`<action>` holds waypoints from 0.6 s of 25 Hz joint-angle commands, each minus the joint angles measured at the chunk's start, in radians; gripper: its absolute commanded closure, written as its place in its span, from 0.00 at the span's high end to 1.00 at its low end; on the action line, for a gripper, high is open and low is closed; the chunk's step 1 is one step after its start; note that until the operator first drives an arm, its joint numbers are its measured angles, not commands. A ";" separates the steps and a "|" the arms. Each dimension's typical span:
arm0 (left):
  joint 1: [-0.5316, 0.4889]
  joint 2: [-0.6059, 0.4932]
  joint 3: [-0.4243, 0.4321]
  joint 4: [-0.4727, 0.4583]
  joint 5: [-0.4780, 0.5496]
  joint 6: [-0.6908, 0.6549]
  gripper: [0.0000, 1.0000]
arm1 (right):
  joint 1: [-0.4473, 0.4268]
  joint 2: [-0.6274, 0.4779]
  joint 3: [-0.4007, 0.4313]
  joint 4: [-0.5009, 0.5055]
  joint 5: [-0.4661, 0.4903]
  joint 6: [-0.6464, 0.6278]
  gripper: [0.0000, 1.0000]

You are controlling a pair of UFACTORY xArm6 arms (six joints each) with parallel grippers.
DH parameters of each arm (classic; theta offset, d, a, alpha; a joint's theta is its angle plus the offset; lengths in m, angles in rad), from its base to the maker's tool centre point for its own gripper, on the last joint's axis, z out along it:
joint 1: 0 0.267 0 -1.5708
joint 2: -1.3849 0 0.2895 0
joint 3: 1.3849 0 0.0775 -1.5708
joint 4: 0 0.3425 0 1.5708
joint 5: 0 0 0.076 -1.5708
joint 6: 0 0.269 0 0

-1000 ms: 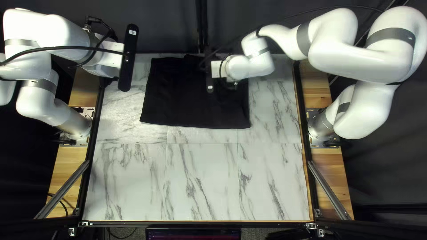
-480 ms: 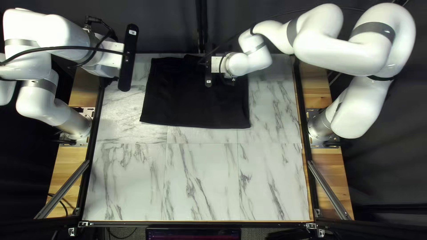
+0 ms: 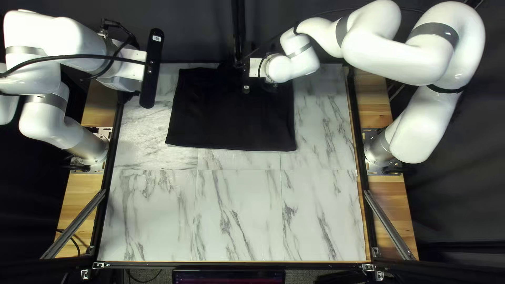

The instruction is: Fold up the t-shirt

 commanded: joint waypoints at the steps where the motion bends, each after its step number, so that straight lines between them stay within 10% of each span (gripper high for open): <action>1: 0.000 0.000 0.000 0.000 0.000 0.000 1.00 | 0.034 -0.031 0.033 -0.003 0.014 0.030 1.00; 15: 0.000 0.000 0.000 0.000 0.000 0.000 1.00 | 0.210 -0.425 0.287 0.321 0.102 -0.200 1.00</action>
